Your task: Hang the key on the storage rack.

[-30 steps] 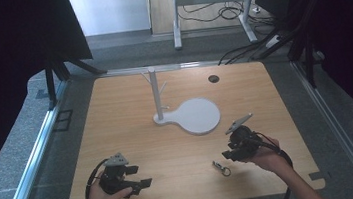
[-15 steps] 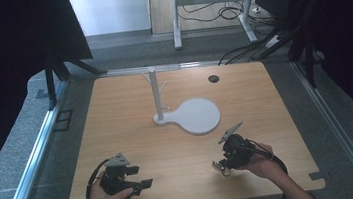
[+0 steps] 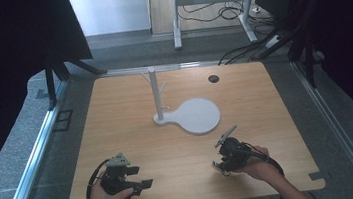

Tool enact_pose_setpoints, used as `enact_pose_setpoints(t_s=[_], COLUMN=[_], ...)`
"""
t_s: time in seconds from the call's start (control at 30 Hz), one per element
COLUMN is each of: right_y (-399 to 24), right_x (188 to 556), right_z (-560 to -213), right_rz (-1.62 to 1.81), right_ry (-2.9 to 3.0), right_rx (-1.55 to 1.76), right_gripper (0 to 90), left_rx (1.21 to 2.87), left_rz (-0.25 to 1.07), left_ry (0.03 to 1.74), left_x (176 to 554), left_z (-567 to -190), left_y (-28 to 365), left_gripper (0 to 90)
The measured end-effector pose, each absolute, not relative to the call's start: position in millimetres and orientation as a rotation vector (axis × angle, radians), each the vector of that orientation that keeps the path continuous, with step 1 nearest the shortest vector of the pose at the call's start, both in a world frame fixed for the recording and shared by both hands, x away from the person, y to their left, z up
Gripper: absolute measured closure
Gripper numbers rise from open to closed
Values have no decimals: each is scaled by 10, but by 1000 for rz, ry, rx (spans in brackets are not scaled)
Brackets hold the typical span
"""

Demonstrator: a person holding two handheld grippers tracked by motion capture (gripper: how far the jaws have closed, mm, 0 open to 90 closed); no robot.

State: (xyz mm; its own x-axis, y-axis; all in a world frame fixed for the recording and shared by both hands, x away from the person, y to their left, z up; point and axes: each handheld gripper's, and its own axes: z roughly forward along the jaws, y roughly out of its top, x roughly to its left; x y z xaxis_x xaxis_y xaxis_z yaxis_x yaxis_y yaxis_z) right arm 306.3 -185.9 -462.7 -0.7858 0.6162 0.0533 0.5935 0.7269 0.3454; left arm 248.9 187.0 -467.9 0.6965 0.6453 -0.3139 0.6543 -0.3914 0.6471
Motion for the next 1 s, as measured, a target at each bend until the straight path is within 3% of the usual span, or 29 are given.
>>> enact_pose_setpoints(t_s=[0.67, 1.0], right_y=[-1764, -1744], right_x=[3080, 3060], right_z=[-4732, -4781], right_rz=[457, 398], right_ry=[2880, 2883], right_rx=[990, 976], right_gripper=[707, 786], left_rx=[2113, 2108], left_rz=[-8, -7], left_ry=[991, 995], left_x=[2486, 2490], left_z=[-4671, -4662], left_y=[1877, 1910], left_gripper=[235, 234])
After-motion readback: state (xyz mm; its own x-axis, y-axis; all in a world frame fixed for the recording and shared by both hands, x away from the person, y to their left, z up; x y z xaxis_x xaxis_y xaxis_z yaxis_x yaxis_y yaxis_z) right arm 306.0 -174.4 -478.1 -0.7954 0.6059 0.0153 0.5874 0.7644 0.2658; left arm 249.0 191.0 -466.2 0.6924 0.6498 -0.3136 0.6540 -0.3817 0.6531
